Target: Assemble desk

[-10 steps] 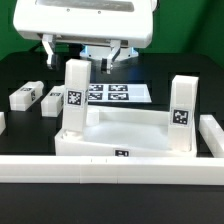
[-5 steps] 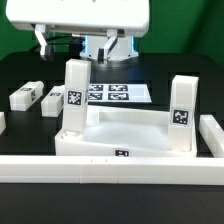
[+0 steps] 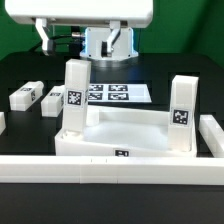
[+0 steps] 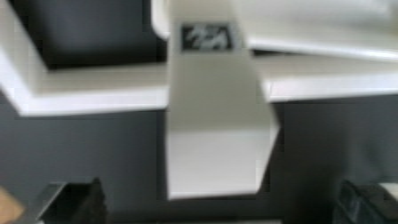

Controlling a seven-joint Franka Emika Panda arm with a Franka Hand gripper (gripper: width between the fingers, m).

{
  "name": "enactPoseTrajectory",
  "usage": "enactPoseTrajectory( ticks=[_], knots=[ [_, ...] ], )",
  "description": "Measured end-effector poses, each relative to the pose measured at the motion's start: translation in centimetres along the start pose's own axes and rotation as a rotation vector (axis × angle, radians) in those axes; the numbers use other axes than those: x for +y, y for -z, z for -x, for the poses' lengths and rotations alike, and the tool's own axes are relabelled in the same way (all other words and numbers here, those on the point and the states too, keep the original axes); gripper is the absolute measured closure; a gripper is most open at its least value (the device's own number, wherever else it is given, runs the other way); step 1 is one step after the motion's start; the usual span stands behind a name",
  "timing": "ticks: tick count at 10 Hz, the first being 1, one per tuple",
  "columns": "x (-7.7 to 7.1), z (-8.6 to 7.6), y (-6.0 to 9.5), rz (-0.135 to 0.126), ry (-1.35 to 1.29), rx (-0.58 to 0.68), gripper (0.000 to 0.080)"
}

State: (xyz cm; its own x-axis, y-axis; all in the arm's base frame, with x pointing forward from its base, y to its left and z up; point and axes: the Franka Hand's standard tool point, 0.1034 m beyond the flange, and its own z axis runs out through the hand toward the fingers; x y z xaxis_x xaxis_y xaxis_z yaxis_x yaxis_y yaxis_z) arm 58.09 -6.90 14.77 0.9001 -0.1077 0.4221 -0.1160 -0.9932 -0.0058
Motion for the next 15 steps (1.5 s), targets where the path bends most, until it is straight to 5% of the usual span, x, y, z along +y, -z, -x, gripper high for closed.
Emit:
enactPoseTrajectory(
  ticks=[6,9,12,15],
  knots=[
    [0.6,0.3,-1.1,-0.089,-0.016,-0.414,0.0151],
    [0.4,-0.1,-1.6,-0.082,-0.018,-0.412,0.0151],
    [0.5,-0.6,-2.4,-0.020,0.112,-0.362,0.0151],
    [1.1,-0.3,-2.7,-0.025,0.123,-0.363,0.0151]
  ],
)
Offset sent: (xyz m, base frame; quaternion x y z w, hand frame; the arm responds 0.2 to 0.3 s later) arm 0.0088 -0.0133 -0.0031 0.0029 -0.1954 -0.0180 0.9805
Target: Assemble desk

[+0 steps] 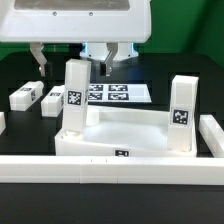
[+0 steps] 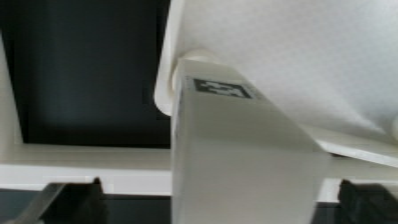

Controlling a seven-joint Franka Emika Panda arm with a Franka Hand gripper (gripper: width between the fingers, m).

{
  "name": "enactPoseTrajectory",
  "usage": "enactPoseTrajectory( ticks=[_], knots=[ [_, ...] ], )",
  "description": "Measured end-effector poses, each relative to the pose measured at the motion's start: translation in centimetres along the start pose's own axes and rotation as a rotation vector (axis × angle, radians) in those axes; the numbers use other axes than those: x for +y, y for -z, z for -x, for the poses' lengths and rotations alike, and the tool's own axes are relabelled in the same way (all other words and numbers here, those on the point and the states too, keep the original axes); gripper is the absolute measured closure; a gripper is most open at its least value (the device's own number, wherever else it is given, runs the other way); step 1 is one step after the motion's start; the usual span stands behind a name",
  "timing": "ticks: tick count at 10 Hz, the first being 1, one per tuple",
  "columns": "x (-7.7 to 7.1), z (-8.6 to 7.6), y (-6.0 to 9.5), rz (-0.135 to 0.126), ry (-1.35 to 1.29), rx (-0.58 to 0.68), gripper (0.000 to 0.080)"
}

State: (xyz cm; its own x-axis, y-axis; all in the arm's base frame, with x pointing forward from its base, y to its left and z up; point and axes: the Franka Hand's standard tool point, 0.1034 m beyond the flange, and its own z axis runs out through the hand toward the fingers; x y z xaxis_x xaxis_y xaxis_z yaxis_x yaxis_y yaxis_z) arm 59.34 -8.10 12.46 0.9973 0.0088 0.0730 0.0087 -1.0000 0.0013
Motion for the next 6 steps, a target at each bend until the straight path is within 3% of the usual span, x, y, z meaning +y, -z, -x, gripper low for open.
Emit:
enactPoseTrajectory(
  ticks=[1,3,4,5,6],
  knots=[
    [0.15,0.09,-0.14,-0.001,0.007,-0.002,0.0151],
    [0.22,0.32,-0.50,-0.002,0.013,-0.009,0.0409],
    [0.21,0.29,-0.49,-0.002,0.013,-0.008,0.0409],
    [0.21,0.27,-0.48,-0.002,0.013,-0.008,0.0511],
    [0.20,0.27,-0.48,-0.002,0.011,-0.008,0.0511]
  ],
)
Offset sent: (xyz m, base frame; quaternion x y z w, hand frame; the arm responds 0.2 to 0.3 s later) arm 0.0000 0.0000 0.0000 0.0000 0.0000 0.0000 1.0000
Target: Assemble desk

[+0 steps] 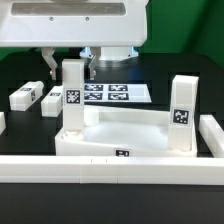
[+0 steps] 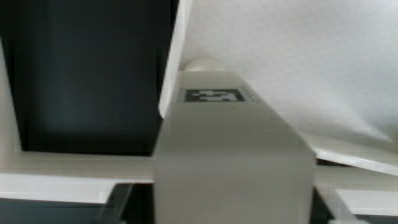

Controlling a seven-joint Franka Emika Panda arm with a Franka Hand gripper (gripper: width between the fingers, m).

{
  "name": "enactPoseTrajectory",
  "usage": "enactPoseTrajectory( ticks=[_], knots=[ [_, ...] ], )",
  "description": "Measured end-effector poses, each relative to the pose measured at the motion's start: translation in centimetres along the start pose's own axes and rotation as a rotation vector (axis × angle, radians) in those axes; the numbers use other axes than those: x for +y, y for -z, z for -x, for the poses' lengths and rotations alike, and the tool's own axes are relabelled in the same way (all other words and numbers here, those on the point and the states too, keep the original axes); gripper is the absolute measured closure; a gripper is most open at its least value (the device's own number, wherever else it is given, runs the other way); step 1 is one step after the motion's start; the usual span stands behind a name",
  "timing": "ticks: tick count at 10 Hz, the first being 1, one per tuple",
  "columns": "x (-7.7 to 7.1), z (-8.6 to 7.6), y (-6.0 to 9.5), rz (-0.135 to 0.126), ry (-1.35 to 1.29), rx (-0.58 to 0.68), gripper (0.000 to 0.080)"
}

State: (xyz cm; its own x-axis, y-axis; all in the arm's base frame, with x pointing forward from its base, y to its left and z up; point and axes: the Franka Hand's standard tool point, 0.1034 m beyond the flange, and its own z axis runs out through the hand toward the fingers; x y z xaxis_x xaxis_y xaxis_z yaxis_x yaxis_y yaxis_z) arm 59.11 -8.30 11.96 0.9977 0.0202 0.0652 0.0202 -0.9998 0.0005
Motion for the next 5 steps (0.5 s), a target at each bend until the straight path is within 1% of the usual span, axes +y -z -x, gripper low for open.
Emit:
enactPoseTrajectory(
  ticks=[2,5],
  knots=[
    [-0.02,0.00,0.00,0.000,-0.011,0.000,0.0511],
    [-0.32,-0.05,-0.01,-0.014,-0.204,0.002,0.0511]
  ],
)
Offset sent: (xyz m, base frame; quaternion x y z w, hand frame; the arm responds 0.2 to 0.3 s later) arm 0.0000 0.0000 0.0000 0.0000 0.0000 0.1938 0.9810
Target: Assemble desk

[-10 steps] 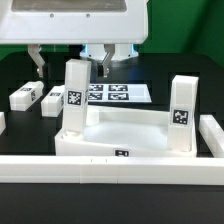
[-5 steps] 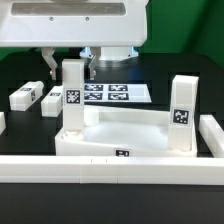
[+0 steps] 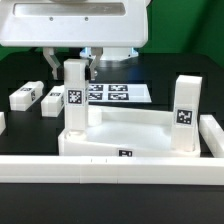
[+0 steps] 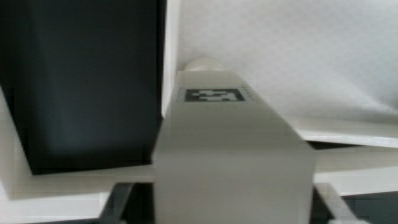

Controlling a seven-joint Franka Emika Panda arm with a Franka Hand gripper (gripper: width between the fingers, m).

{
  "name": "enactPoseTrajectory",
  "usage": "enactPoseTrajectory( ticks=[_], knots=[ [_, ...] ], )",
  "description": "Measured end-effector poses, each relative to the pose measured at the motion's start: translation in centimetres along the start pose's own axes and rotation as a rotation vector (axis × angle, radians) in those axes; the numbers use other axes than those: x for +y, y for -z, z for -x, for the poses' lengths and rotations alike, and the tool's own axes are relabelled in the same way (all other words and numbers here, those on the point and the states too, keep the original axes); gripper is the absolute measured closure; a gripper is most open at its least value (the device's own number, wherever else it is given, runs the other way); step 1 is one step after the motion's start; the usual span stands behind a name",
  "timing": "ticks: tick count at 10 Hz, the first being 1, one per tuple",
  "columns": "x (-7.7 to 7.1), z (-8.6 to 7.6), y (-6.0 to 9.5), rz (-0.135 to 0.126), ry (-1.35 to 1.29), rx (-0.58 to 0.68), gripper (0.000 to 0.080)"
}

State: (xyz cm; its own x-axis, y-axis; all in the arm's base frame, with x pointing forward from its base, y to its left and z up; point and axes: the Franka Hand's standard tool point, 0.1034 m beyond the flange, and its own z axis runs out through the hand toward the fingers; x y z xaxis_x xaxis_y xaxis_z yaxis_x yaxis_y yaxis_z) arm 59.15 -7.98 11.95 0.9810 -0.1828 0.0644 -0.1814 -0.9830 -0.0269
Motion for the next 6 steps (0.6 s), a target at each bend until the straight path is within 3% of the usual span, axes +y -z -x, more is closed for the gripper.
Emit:
enactPoseTrajectory(
  ticks=[6],
  knots=[
    [-0.76,0.04,-0.08,-0.033,-0.415,-0.006,0.0511]
  ],
)
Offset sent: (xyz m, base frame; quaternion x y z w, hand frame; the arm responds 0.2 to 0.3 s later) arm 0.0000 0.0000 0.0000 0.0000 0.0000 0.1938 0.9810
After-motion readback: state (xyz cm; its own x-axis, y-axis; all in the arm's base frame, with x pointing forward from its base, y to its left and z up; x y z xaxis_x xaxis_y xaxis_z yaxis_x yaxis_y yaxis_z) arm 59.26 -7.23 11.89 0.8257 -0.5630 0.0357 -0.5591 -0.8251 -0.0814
